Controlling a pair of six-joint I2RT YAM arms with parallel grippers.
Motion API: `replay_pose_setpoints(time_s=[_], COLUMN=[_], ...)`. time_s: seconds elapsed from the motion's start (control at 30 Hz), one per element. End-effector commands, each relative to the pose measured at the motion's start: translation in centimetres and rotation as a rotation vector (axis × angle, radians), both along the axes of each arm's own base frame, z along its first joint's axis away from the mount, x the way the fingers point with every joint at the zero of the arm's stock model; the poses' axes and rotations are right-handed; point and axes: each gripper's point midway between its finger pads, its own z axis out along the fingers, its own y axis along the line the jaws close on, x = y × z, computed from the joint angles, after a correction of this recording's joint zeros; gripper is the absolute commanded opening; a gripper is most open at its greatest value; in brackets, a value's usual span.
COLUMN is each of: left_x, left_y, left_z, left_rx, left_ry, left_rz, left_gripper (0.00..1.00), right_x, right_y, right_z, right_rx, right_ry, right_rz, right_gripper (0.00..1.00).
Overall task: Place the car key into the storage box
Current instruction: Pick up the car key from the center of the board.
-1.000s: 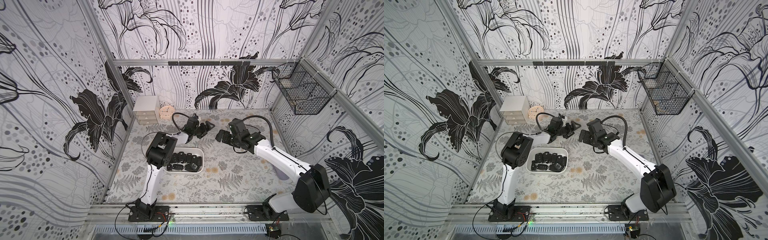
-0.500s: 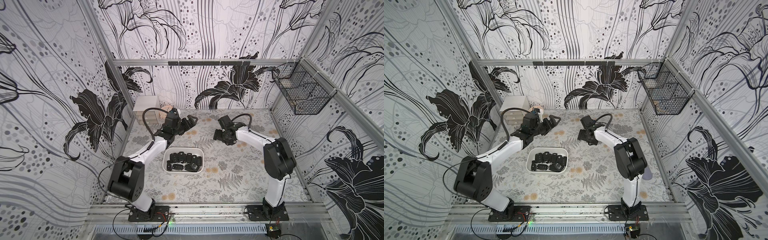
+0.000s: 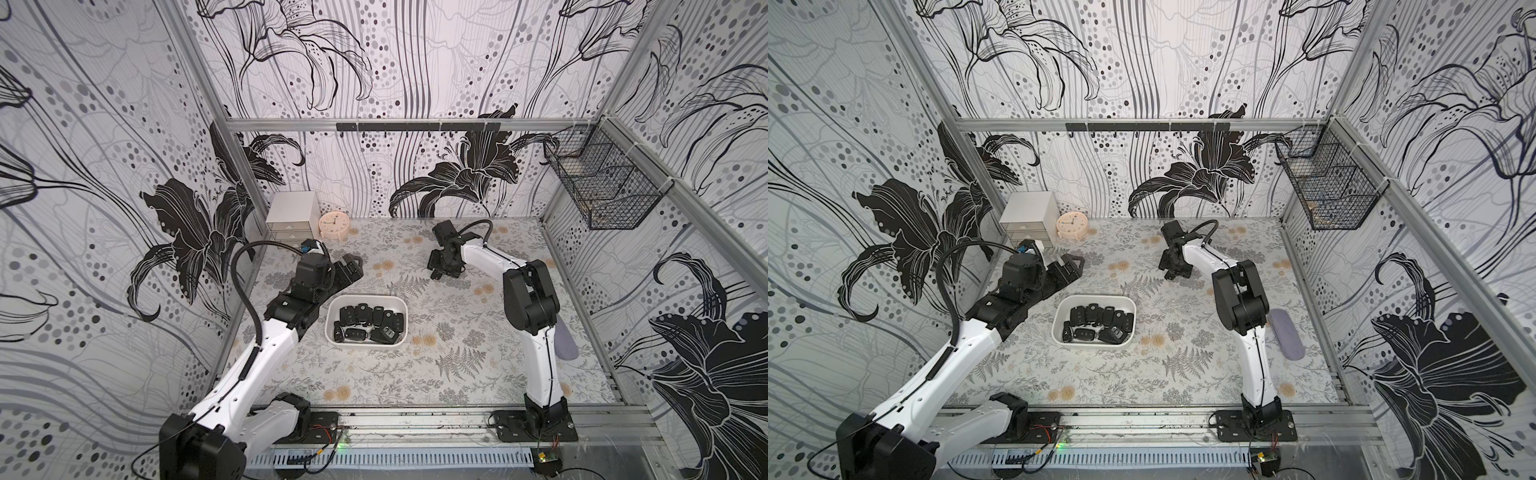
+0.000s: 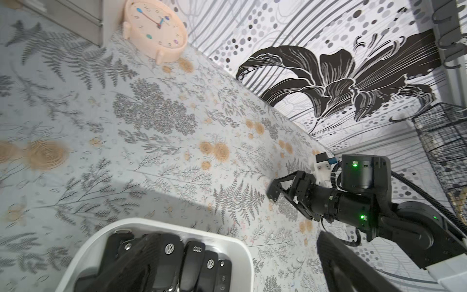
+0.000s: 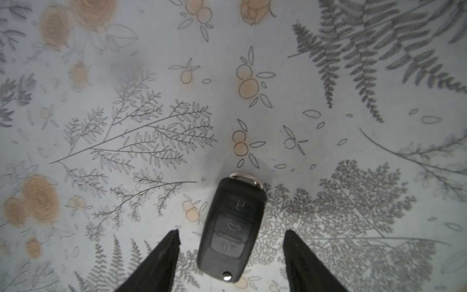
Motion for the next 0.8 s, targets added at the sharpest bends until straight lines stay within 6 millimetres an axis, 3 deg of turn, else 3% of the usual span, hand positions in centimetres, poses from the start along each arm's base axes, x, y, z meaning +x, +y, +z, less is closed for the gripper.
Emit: replay_pose_setpoints(time_s=[0.0,0.43,0.53,0.77], left_x=[-1.7,-2.3,-2.4,-2.7], left_y=[2.1,1.9,1.8,1.7], left_z=[-1.9,-1.5,-1.5,-1.4], left_rx=[0.071,0.092,0.098,0.122], left_ry=[0.057,0.066,0.067,0.07], left_rz=[0.062,0.025,0.012,-0.014], left_gripper=[0.99,0.99,0.99,0.99], right_x=[-0.9,-0.8,-1.1,-2.1], right_y=[0.2,0.8,1.1,2.4], right_z=[-1.1,-2.7,-3.0,-0.4], right_rx=[-0.006,-0.04,-0.055,-0.067], right_ry=[0.07,0.134,0.146,0.086], right_rz=[0.02,0.05,0.062,0.077], right_gripper=[0.63,0.5,0.43,0.33])
